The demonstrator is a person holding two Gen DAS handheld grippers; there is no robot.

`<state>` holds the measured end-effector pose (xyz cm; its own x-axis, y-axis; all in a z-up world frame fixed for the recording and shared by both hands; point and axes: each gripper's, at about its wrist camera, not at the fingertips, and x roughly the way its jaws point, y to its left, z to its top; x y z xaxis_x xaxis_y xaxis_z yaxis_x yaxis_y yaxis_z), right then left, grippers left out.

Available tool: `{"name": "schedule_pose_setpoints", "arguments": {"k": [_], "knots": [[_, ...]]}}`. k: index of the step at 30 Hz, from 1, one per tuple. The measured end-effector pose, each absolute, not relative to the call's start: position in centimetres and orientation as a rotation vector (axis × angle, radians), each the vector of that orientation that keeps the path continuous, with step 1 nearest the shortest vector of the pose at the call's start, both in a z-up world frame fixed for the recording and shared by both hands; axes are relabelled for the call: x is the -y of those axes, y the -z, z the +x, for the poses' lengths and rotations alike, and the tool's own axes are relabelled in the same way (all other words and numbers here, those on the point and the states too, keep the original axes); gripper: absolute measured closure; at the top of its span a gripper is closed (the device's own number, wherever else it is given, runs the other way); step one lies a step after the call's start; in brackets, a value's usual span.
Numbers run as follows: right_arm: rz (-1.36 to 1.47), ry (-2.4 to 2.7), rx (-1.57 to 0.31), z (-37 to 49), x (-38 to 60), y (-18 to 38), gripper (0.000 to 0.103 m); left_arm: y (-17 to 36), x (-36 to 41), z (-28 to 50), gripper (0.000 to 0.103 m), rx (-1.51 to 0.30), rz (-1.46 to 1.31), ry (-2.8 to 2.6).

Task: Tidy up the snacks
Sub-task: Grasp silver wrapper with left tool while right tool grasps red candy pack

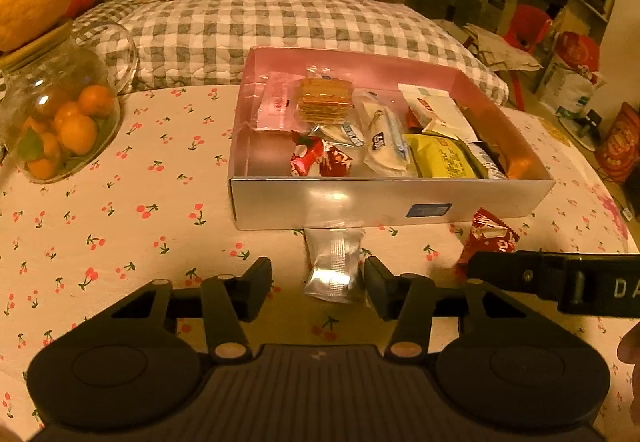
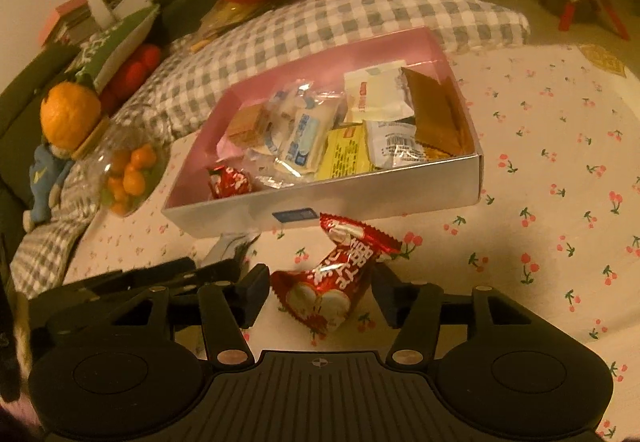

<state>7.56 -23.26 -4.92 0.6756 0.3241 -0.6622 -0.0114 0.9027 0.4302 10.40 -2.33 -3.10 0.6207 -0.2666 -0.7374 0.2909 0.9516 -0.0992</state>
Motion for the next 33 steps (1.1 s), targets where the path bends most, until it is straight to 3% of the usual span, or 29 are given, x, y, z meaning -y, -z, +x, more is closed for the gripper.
{"name": "schedule_pose_setpoints", "arguments": {"k": [5,7,10,15,33], "knots": [[0.405,-0.151,-0.803,7.9,23.0,5.4,0.047,3.3,2.3,10.6,0.065,-0.845,0.009,0.317],[0.392,-0.135,-0.802,7.9,22.8,5.6,0.05,3.4,2.4,10.6,0.075,-0.843,0.008,0.33],[0.36,-0.129,-0.81,7.8,22.6,5.7,0.069,3.3,2.5,10.4,0.078,-0.838,0.017,0.338],[0.334,-0.146,-0.803,7.5,22.4,5.4,0.077,3.1,2.4,10.0,0.079,-0.845,0.018,0.351],[0.306,-0.182,-0.807,5.5,21.7,3.3,0.079,1.3,2.2,8.0,0.08,-0.837,0.002,0.364]]}}
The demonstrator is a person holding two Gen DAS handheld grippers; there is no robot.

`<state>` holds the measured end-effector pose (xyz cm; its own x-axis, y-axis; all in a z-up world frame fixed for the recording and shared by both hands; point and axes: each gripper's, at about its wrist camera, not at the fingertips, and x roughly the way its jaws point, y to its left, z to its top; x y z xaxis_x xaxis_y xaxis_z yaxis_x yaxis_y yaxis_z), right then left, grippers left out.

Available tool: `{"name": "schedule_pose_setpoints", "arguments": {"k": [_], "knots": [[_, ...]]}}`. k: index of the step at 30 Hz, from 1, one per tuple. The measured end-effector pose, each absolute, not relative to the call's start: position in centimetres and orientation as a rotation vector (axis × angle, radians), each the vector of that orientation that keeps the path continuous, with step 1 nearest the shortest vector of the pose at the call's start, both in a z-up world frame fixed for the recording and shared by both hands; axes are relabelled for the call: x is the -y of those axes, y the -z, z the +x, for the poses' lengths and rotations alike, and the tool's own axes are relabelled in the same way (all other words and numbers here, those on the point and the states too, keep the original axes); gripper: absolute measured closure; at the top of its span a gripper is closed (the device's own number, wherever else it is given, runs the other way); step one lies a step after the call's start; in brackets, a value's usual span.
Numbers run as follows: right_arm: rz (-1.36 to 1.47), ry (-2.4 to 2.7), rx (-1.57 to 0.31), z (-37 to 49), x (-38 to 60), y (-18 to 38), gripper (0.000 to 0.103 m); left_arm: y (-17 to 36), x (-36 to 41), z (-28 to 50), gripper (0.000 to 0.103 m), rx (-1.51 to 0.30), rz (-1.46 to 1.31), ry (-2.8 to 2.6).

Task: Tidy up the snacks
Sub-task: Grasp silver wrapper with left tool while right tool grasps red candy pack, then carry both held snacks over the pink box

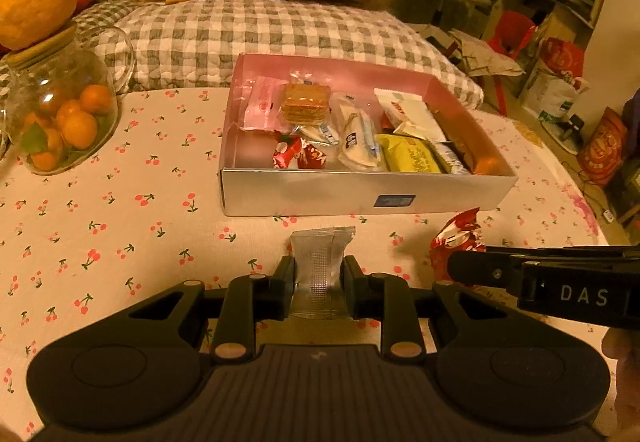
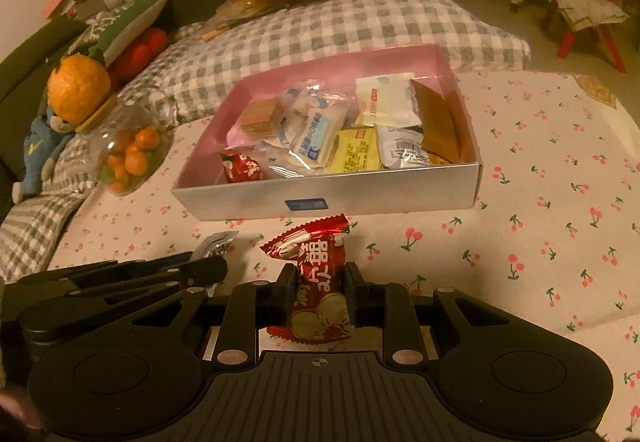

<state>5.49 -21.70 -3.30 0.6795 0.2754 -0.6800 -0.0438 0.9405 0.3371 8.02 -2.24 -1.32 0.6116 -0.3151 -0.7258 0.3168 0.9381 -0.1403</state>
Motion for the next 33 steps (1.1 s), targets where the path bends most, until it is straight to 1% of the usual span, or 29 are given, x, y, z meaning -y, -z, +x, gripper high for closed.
{"name": "schedule_pose_setpoints", "arguments": {"k": [8,16,24,33], "knots": [[0.33,-0.187,-0.804,4.3,22.3,1.9,0.079,-0.3,2.6,6.8,0.08,-0.806,0.009,0.381],[0.322,-0.171,-0.778,4.7,23.7,0.0,0.079,-1.7,3.3,7.4,0.08,-0.776,0.035,0.379],[0.308,-0.132,-0.735,7.0,25.9,-1.6,0.079,-2.5,5.0,9.6,0.08,-0.754,0.012,0.384],[0.31,-0.091,-0.73,11.0,27.6,-0.9,0.079,-2.3,8.0,13.2,0.08,-0.759,0.03,0.376]]}}
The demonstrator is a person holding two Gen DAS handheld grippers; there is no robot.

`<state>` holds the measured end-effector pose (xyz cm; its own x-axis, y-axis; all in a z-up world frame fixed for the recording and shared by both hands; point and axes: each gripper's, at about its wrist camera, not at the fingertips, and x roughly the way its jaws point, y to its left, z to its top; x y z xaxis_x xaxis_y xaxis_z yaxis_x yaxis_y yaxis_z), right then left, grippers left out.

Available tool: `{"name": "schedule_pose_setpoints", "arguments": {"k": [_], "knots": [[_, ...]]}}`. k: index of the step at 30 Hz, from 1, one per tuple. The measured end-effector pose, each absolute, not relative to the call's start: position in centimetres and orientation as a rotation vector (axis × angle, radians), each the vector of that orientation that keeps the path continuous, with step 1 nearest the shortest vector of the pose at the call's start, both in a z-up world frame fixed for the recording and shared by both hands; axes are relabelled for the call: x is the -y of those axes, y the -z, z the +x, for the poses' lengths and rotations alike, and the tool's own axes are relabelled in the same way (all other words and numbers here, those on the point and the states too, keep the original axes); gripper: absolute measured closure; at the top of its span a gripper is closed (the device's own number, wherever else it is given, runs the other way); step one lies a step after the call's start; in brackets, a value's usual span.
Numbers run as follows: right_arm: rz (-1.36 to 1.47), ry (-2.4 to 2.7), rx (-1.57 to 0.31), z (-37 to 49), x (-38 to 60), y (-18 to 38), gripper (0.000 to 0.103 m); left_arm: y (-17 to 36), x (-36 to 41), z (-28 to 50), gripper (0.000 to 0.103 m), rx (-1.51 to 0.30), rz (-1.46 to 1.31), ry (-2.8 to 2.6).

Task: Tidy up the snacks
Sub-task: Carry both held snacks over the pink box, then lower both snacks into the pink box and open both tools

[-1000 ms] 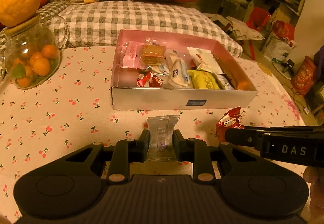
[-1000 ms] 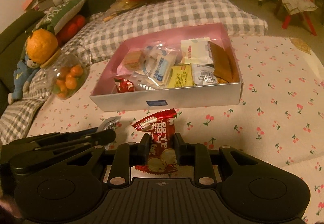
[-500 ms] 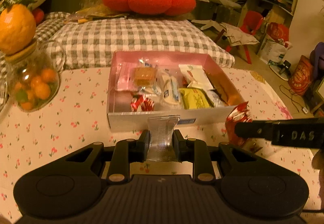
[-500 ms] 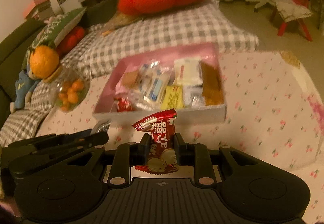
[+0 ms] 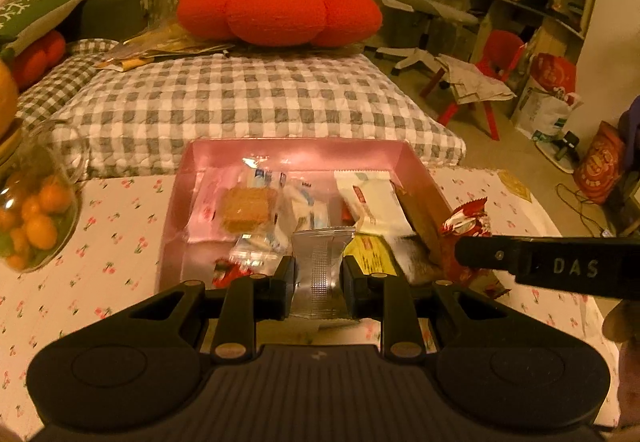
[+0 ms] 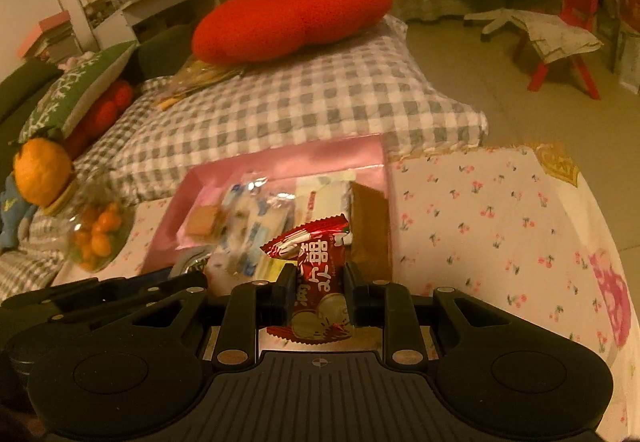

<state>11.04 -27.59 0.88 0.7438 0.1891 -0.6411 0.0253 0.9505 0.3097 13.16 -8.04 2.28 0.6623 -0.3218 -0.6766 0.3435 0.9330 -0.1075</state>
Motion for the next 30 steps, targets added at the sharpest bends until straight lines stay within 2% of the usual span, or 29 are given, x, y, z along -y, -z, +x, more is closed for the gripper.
{"name": "schedule_pose_setpoints", "arguments": {"k": [22,26,29,30], "knots": [[0.342,-0.073,-0.72,19.6,29.5,1.3,0.079,0.5,11.2,19.2,0.079,-0.779,0.109,0.334],[0.355,-0.076,-0.714,19.6,29.6,1.5,0.076,0.6,11.3,19.2,0.073,-0.776,0.125,0.33],[0.365,-0.076,-0.718,19.6,29.7,1.4,0.075,0.6,11.3,19.0,0.062,-0.763,0.134,0.339],[0.364,-0.075,-0.719,19.5,29.7,1.4,0.071,0.5,11.3,18.9,0.057,-0.759,0.136,0.341]]}}
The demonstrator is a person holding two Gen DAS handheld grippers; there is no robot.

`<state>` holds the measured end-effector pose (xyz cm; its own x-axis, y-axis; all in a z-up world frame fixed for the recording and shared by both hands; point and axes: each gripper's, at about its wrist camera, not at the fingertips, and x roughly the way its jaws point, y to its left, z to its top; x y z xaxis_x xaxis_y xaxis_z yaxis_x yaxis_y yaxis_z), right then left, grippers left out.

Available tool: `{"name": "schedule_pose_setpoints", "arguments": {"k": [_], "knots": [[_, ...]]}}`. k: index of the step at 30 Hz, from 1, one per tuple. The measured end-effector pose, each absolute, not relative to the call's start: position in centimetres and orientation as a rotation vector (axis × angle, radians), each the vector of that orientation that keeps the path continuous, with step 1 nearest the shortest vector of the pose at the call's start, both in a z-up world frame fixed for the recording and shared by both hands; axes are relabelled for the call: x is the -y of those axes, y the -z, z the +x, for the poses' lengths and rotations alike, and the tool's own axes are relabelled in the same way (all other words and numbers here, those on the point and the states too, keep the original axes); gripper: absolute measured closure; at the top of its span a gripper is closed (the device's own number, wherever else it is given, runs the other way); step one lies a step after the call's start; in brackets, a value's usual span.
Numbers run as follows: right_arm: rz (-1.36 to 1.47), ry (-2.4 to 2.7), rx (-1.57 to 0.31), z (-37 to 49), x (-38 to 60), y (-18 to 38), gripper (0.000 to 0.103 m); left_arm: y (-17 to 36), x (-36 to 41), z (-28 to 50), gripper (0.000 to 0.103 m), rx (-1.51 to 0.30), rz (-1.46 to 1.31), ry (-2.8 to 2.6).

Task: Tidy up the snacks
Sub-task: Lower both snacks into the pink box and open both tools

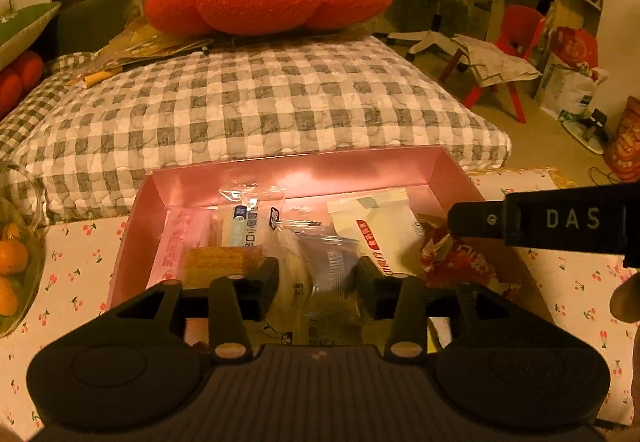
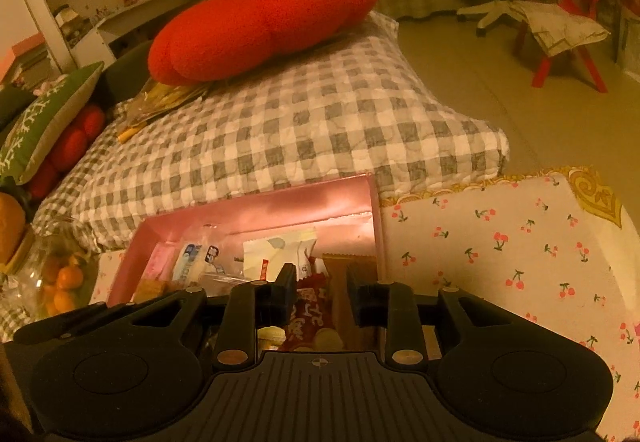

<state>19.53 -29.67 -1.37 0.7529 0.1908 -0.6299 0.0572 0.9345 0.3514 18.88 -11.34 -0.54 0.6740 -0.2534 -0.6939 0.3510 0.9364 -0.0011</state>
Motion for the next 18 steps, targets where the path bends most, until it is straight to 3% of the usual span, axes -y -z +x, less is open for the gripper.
{"name": "schedule_pose_setpoints", "arguments": {"k": [4,6,9,18], "knots": [[0.367,-0.071,-0.709,19.0,29.7,0.9,0.062,0.2,11.3,18.3,0.039,-0.749,0.143,0.351],[0.369,-0.066,-0.704,18.6,29.8,0.7,0.054,-0.1,11.3,18.0,0.035,-0.748,0.142,0.355],[0.369,-0.068,-0.694,17.9,29.9,0.1,0.05,-0.5,11.4,17.2,0.026,-0.735,0.156,0.354],[0.367,-0.077,-0.677,14.7,30.0,-1.7,0.033,-1.7,10.3,14.6,0.014,-0.727,0.158,0.33]]}}
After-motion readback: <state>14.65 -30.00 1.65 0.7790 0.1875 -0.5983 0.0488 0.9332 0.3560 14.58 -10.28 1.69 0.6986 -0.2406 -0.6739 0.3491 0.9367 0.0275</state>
